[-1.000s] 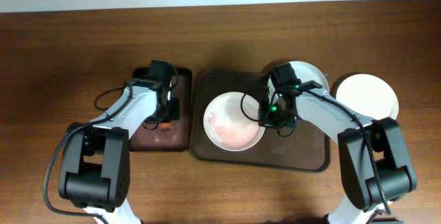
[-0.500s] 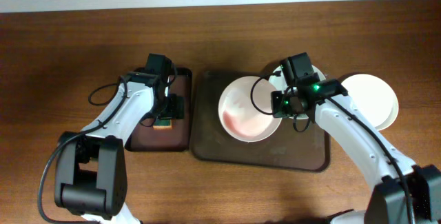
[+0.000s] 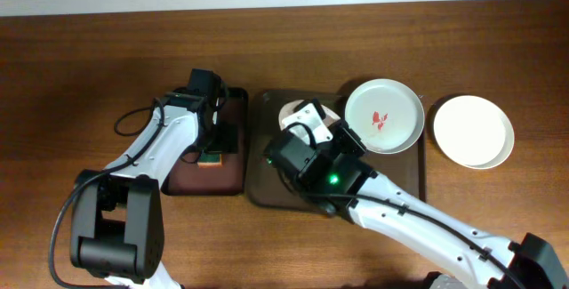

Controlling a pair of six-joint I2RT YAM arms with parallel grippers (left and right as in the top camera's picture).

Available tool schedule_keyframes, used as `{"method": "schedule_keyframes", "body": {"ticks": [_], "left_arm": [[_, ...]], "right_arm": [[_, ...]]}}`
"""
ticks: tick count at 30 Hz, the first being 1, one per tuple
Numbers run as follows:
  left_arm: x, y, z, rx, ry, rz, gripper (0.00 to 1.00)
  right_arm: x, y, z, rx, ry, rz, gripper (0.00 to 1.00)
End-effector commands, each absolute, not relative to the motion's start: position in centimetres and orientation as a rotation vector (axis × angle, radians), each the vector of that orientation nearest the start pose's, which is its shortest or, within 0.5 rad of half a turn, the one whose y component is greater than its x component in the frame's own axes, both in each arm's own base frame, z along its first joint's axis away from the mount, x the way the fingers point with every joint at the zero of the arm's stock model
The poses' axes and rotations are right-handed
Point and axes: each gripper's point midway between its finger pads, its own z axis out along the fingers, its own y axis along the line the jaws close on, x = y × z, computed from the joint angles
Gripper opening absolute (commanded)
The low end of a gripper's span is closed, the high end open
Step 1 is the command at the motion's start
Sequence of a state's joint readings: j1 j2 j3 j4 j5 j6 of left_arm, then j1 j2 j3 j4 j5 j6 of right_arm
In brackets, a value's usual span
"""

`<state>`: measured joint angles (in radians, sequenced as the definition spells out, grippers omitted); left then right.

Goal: Clean dirty plates on tray and stack at the side
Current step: 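Carry the left plate with the right gripper onto the plate at the side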

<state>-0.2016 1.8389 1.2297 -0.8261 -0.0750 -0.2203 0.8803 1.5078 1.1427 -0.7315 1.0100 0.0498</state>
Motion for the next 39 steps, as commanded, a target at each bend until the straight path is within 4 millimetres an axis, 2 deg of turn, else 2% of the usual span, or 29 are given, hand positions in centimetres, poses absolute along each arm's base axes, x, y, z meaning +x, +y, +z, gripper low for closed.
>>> {"method": "schedule_keyframes", "body": {"ticks": [1, 4, 5, 7, 8, 9, 10, 12, 15, 17, 19, 21, 23, 25, 27, 28, 29, 30, 31, 32, 34, 36, 39], "left_arm": [[35.8, -6.1, 4.4, -0.030, 2.963, 0.041, 0.96], [35.8, -6.1, 4.4, -0.030, 2.963, 0.041, 0.96], [35.8, -6.1, 4.4, -0.030, 2.963, 0.041, 0.96], [35.8, -6.1, 4.4, -0.030, 2.963, 0.041, 0.95], [35.8, -6.1, 4.4, -0.030, 2.963, 0.041, 0.95], [35.8, -6.1, 4.4, -0.031, 2.964, 0.041, 0.95], [35.8, -6.1, 4.4, -0.030, 2.963, 0.041, 0.95], [35.8, -6.1, 4.4, -0.030, 2.963, 0.041, 0.95], [35.8, -6.1, 4.4, -0.030, 2.963, 0.041, 0.95], [35.8, -6.1, 4.4, -0.030, 2.964, 0.041, 0.95], [35.8, -6.1, 4.4, -0.030, 2.964, 0.041, 0.95], [35.8, -6.1, 4.4, -0.030, 2.964, 0.041, 0.95], [35.8, -6.1, 4.4, -0.030, 2.964, 0.041, 0.95], [35.8, -6.1, 4.4, -0.030, 2.964, 0.041, 0.95], [35.8, -6.1, 4.4, -0.030, 2.966, 0.042, 0.95], [35.8, -6.1, 4.4, -0.030, 2.966, 0.042, 0.95], [35.8, -6.1, 4.4, -0.030, 2.964, 0.041, 0.95], [35.8, -6.1, 4.4, -0.030, 2.964, 0.041, 0.96], [35.8, -6.1, 4.4, -0.030, 2.964, 0.041, 0.96], [35.8, -6.1, 4.4, -0.030, 2.964, 0.041, 0.96], [35.8, -6.1, 4.4, -0.030, 2.964, 0.041, 0.96], [35.8, -6.1, 4.4, -0.030, 2.964, 0.041, 0.96], [35.8, -6.1, 4.4, -0.030, 2.964, 0.041, 0.96]], "right_arm": [[32.3, 15.3, 23.8, -0.480, 1.959, -0.929, 0.04], [32.6, 15.5, 24.0, -0.421, 1.955, -0.886, 0.04], [33.1, 15.1, 23.3, -0.361, 2.001, -0.815, 0.04], [34.2, 13.6, 20.8, -0.203, 2.152, -0.632, 0.04], [35.0, 12.3, 18.8, -0.101, 2.282, -0.480, 0.04], [35.6, 11.6, 17.5, -0.040, 2.363, -0.369, 0.04], [36.5, 9.7, 15.9, 0.140, 2.487, -0.118, 0.04], [37.3, 5.6, 15.1, 0.321, 2.543, 0.030, 0.04], [37.4, -4.3, 15.0, 0.724, 2.498, 0.270, 0.04], [35.4, -10.8, 14.6, 0.963, 2.437, 0.227, 0.04], [33.4, -15.4, 14.2, 1.133, 2.374, 0.181, 0.04], [31.8, -18.8, 13.5, 1.258, 2.324, 0.149, 0.04], [30.4, -21.0, 11.5, 1.348, 2.337, 0.132, 0.04], [30.3, -21.7, 9.0, 1.393, 2.374, 0.136, 0.04], [30.7, -22.0, 8.5, 1.391, 2.371, 0.134, 0.04], [30.8, -22.1, 8.5, 1.390, 2.369, 0.134, 0.09], [30.7, -22.1, 8.5, 1.391, 2.370, 0.135, 0.55], [31.1, -21.3, 8.6, 1.378, 2.374, 0.203, 0.89], [32.6, -19.0, 9.2, 1.317, 2.361, 0.409, 0.99], [33.5, -17.5, 9.7, 1.272, 2.362, 0.506, 0.99], [34.3, -14.7, 9.6, 1.166, 2.438, 0.548, 1.00], [34.7, -11.4, 9.3, 0.974, 2.558, 0.552, 0.83], [34.5, -7.2, 8.5, 0.851, 2.699, 0.505, 0.66]]}}
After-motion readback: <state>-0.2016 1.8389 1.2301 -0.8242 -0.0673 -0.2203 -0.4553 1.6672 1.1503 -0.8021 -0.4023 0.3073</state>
